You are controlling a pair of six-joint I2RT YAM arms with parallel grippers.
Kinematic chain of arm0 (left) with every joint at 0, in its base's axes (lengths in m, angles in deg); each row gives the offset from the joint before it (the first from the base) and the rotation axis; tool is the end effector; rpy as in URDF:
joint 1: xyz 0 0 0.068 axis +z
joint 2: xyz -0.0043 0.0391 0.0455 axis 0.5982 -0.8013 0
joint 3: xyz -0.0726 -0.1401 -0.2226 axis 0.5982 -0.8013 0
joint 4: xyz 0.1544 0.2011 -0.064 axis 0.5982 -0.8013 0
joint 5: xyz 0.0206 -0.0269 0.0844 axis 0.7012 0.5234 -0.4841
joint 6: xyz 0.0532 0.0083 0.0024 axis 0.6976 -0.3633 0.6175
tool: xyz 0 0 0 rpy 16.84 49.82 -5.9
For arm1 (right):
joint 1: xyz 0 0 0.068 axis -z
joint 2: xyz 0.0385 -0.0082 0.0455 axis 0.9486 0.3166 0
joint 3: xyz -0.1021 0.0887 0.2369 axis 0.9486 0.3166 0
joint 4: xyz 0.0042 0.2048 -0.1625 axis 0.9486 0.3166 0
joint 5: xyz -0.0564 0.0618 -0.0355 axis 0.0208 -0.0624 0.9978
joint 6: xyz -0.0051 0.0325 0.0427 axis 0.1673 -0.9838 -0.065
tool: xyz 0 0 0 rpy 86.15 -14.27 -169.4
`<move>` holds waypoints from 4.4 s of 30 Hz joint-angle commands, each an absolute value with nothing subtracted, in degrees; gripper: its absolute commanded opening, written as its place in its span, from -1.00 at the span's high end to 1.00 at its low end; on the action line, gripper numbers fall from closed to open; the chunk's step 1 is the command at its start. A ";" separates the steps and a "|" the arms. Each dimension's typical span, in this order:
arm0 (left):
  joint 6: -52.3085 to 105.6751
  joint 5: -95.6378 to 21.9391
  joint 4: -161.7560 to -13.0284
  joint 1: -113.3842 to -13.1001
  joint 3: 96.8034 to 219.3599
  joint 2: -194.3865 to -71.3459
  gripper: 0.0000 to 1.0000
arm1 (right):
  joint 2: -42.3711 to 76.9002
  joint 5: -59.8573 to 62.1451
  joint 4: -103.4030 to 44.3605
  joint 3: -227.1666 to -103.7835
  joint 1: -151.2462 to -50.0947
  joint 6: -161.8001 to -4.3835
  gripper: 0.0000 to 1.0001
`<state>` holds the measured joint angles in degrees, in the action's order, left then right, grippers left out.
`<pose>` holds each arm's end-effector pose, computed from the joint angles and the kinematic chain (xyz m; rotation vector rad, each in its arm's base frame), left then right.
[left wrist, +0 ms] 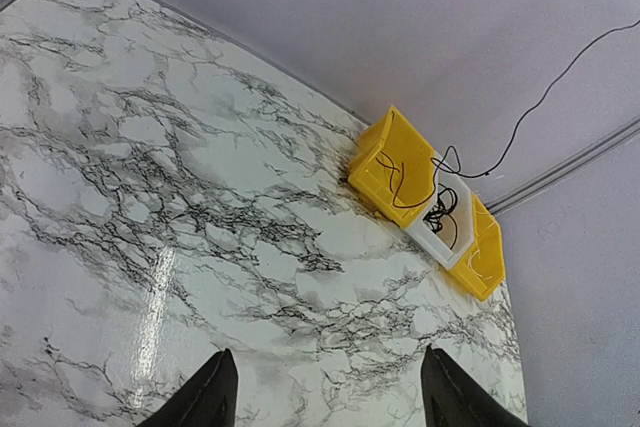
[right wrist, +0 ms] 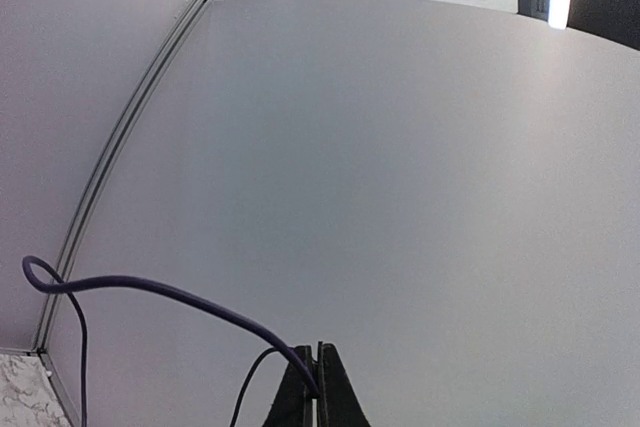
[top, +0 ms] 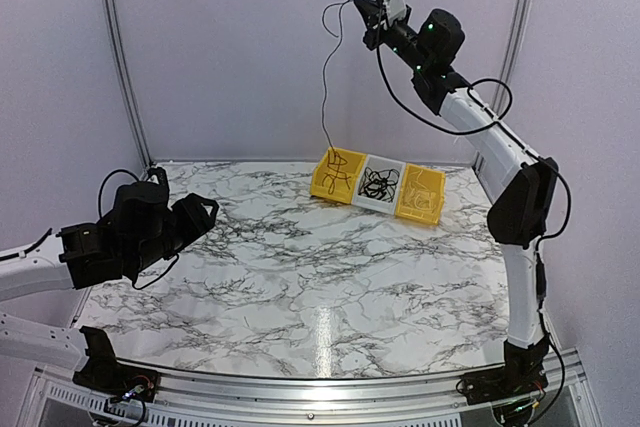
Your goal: Untangle the cables
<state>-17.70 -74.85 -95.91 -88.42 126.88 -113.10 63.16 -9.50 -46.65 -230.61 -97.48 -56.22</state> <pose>0.1509 -0.1625 0.2897 -0.4242 1.9182 -0.7675 0.4406 0.2268 0.4955 -0.6713 0.8386 0.2588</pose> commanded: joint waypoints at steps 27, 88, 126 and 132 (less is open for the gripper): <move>-18.28 -73.84 -94.25 -88.35 125.87 -110.96 -0.30 | 69.81 -2.97 -43.79 -223.11 -91.51 -52.54 1.00; -18.60 -72.87 -93.32 -88.35 125.80 -113.02 -0.30 | 65.58 -9.04 -30.29 -213.98 -87.19 -42.87 1.00; -22.59 -73.14 -98.29 -88.44 124.50 -109.05 -0.27 | 78.63 -9.60 -19.81 -213.46 -94.22 -37.80 1.00; -22.82 -73.33 -97.43 -88.43 124.03 -109.64 -0.27 | 77.33 -11.07 -13.47 -213.18 -94.18 -36.51 0.97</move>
